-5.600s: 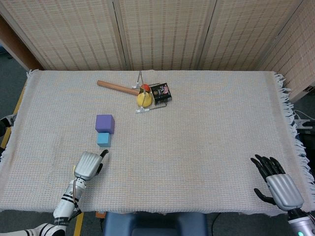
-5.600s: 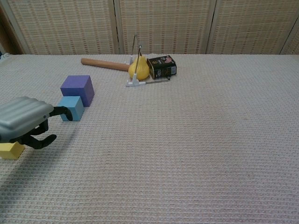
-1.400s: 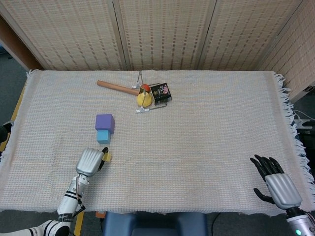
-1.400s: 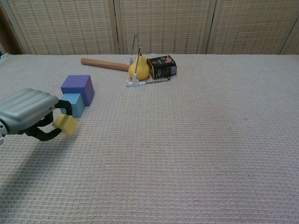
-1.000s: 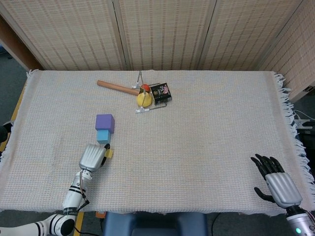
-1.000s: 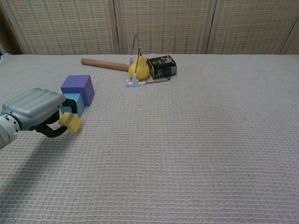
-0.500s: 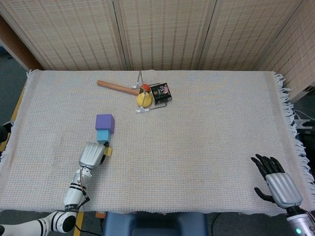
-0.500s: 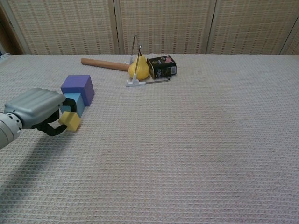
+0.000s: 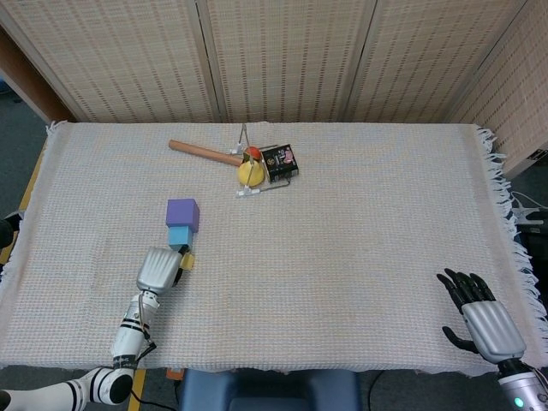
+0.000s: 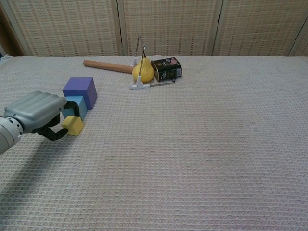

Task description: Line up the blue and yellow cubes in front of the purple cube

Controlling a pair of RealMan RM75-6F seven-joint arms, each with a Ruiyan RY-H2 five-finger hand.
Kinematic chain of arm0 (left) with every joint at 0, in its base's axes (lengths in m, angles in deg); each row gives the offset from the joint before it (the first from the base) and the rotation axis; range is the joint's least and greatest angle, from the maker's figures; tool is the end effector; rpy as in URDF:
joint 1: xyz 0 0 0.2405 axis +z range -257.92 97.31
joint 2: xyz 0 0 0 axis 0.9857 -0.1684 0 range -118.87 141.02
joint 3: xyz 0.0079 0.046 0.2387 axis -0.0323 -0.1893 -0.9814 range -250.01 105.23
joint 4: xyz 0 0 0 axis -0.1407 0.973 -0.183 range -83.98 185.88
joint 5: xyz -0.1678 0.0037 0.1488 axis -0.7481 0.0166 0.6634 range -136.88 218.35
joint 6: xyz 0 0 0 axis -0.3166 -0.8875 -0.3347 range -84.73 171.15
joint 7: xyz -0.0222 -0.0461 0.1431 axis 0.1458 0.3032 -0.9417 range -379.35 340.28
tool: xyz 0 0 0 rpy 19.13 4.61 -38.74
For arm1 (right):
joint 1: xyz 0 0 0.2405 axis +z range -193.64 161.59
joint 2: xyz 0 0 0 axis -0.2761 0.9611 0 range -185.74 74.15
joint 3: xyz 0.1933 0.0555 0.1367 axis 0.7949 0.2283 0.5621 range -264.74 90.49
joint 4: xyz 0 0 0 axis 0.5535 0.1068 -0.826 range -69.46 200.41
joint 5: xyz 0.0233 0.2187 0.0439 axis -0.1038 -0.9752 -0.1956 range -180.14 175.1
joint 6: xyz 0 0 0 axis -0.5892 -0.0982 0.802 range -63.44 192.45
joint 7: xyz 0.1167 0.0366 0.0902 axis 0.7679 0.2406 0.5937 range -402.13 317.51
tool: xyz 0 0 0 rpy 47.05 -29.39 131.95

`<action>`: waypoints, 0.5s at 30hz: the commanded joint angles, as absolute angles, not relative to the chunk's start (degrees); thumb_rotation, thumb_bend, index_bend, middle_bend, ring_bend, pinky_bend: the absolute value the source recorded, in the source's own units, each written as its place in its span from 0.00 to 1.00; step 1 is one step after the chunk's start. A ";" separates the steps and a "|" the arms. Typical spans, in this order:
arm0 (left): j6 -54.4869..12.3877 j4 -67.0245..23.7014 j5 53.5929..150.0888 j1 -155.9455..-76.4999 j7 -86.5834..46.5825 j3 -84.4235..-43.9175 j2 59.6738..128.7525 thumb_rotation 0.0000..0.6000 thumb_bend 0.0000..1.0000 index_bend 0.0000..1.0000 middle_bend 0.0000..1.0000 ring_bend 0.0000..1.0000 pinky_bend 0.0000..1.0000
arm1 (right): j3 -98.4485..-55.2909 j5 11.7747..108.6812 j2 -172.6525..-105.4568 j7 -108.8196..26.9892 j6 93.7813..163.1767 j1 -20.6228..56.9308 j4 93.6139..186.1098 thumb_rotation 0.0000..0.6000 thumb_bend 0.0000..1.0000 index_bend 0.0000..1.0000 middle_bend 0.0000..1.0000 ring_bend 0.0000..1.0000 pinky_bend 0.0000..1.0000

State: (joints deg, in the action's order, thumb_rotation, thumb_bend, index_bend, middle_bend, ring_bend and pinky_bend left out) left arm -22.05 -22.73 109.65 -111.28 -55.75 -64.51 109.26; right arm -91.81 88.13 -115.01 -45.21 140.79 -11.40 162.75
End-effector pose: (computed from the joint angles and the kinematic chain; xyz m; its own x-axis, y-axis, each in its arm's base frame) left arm -0.2018 0.3118 -0.0522 0.6734 0.1122 0.7308 0.7309 -0.2497 -0.6352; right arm -0.3057 -0.1513 0.1160 0.4484 -0.2793 0.8491 -0.8925 -0.0890 0.4421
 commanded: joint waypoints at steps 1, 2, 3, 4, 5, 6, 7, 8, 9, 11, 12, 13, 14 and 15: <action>-23.46 -23.73 110.87 -110.74 -55.32 -65.18 108.89 1.00 0.40 0.33 1.00 1.00 1.00 | -91.84 88.20 -114.95 -45.17 140.84 -11.42 162.81 1.00 0.05 0.00 0.00 0.00 0.00; -24.32 -24.40 111.70 -110.38 -54.97 -65.61 108.59 1.00 0.40 0.33 1.00 1.00 1.00 | -91.87 88.26 -114.91 -45.10 140.91 -11.45 162.83 1.00 0.05 0.00 0.00 0.00 0.00; -25.10 -24.96 112.36 -110.05 -54.74 -65.94 108.34 1.00 0.40 0.33 1.00 1.00 1.00 | -91.89 88.33 -114.87 -45.08 140.99 -11.48 162.85 1.00 0.05 0.00 0.00 0.00 0.00; -25.92 -25.54 113.11 -109.71 -54.53 -66.30 108.05 1.00 0.40 0.33 1.00 1.00 1.00 | -91.93 88.40 -114.84 -45.04 141.05 -11.52 162.87 1.00 0.05 0.00 0.00 0.00 0.00; -27.02 -26.33 114.17 -109.25 -54.27 -66.82 107.62 1.00 0.40 0.33 1.00 1.00 1.00 | -91.98 88.55 -114.78 -44.97 141.13 -11.54 162.91 1.00 0.05 0.00 0.00 0.00 0.00; -27.76 -26.92 114.89 -108.91 -54.08 -67.20 107.29 1.00 0.40 0.33 1.00 1.00 1.00 | -92.03 88.67 -114.73 -44.91 141.22 -11.58 162.94 1.00 0.05 0.00 0.00 0.00 0.00; -28.36 -27.51 115.54 -108.58 -53.89 -67.58 106.95 1.00 0.40 0.33 1.00 1.00 1.00 | -92.07 88.79 -114.70 -44.89 141.31 -11.61 162.94 1.00 0.05 0.00 0.00 0.00 0.00; -28.94 -28.22 116.18 -108.20 -53.87 -68.06 106.50 1.00 0.40 0.33 1.00 1.00 1.00 | -92.13 88.94 -114.68 -44.86 141.37 -11.64 162.96 1.00 0.05 0.00 0.00 0.00 0.00; -29.25 -28.70 116.56 -107.97 -53.99 -68.39 106.21 1.00 0.40 0.33 1.00 1.00 1.00 | -92.18 89.03 -114.66 -44.82 141.39 -11.65 162.98 1.00 0.05 0.00 0.00 0.00 0.00; -29.44 -29.45 117.02 -107.65 -54.29 -68.94 105.80 1.00 0.40 0.33 1.00 1.00 1.00 | -92.25 89.17 -114.66 -44.84 141.37 -11.64 162.97 1.00 0.05 0.00 0.00 0.00 0.00; -29.28 -29.93 117.34 -107.46 -54.59 -69.55 105.53 1.00 0.40 0.33 1.00 1.00 1.00 | -92.32 89.22 -114.63 -44.86 141.27 -11.62 163.03 1.00 0.05 0.00 0.00 0.00 0.00; -29.08 -30.24 117.59 -107.32 -54.97 -70.09 105.33 1.00 0.40 0.32 1.00 1.00 1.00 | -92.35 89.27 -114.61 -44.87 141.25 -11.61 163.07 1.00 0.05 0.00 0.00 0.00 0.00; -28.86 -30.53 117.76 -107.21 -55.43 -70.57 105.17 1.00 0.40 0.32 1.00 1.00 1.00 | -92.37 89.34 -114.60 -44.88 141.27 -11.61 163.09 1.00 0.05 0.00 0.00 0.00 0.00; -28.54 -30.88 117.91 -107.10 -56.09 -71.13 105.05 1.00 0.41 0.31 1.00 1.00 1.00 | -92.40 89.47 -114.58 -44.87 141.32 -11.61 163.13 1.00 0.05 0.00 0.00 0.00 0.00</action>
State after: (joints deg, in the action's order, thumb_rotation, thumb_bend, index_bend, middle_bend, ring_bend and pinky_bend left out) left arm -28.88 -30.42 117.61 -107.33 -55.50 -70.63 105.31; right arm -92.38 89.43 -114.59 -44.87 141.30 -11.61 163.11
